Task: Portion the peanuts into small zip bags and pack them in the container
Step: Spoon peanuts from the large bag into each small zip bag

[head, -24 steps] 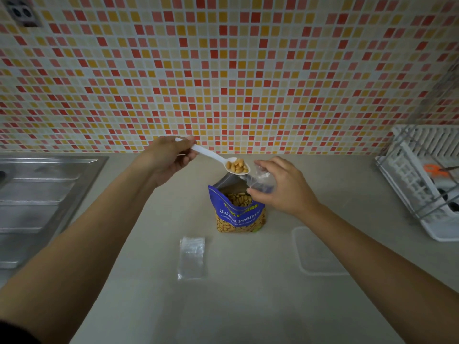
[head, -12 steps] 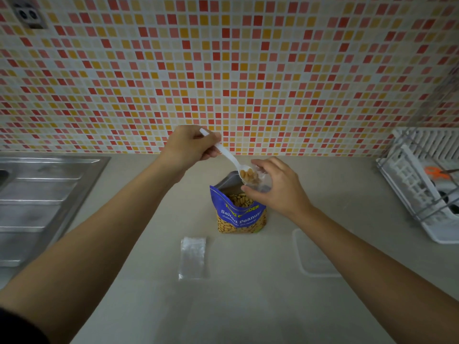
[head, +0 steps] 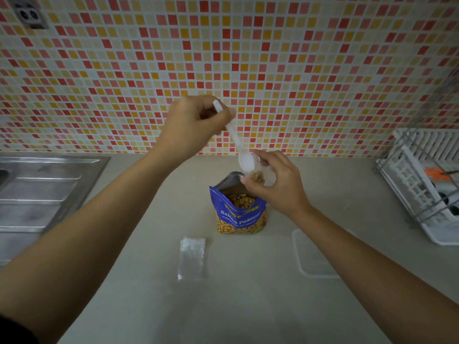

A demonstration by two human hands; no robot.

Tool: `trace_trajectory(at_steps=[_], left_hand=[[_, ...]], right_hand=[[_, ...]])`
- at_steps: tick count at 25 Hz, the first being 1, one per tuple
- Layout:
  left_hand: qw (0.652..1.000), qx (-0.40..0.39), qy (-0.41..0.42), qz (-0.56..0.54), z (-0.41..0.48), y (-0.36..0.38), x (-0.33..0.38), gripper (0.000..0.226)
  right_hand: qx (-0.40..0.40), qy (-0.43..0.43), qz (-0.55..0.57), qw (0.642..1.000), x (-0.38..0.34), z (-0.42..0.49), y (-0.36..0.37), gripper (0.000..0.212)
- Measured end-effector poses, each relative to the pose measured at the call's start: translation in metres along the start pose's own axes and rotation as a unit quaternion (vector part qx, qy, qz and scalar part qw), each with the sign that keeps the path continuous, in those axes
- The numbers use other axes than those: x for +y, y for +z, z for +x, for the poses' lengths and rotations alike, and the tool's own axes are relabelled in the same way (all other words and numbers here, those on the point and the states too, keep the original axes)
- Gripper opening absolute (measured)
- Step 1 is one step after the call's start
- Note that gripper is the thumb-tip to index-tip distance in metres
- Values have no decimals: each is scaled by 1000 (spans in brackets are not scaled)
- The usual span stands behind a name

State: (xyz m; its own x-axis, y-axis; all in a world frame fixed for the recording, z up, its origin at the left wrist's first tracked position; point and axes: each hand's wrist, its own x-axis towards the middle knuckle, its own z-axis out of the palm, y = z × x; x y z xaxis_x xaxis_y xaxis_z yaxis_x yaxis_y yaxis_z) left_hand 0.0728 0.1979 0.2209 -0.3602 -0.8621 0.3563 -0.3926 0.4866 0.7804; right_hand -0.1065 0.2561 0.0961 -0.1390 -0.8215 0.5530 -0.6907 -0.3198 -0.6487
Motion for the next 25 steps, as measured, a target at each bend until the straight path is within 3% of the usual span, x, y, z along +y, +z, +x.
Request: trace_trajectory(at_steps=[4, 7, 9, 11, 14, 18, 23, 25], left_hand=[[983, 83, -75, -143, 10, -15, -17, 15], [975, 102, -128, -154, 11, -8, -48, 14], [988, 28, -138, -68, 3, 11, -71, 15], [992, -65, -88, 64, -11, 34, -89, 18], [960, -156, 20, 230, -26, 61, -97, 21], [916, -222, 14, 333, -28, 88, -91, 24], [955, -168, -119, 215, -20, 83, -91, 22], [967, -155, -173, 107, -17, 78, -97, 17]], right_hand=[[22, 28, 47, 998, 0, 0, -4, 58], [45, 72, 105, 991, -2, 0, -6, 56], [45, 119, 148, 981, -4, 1, -7, 54], [41, 161, 196, 967, -4, 4, -9, 48], [40, 173, 212, 961, -2, 9, -14, 42], [52, 176, 214, 959, 0, 12, -15, 48], [55, 180, 212, 959, 0, 13, -17, 39], [57, 191, 200, 959, 0, 15, -19, 51]])
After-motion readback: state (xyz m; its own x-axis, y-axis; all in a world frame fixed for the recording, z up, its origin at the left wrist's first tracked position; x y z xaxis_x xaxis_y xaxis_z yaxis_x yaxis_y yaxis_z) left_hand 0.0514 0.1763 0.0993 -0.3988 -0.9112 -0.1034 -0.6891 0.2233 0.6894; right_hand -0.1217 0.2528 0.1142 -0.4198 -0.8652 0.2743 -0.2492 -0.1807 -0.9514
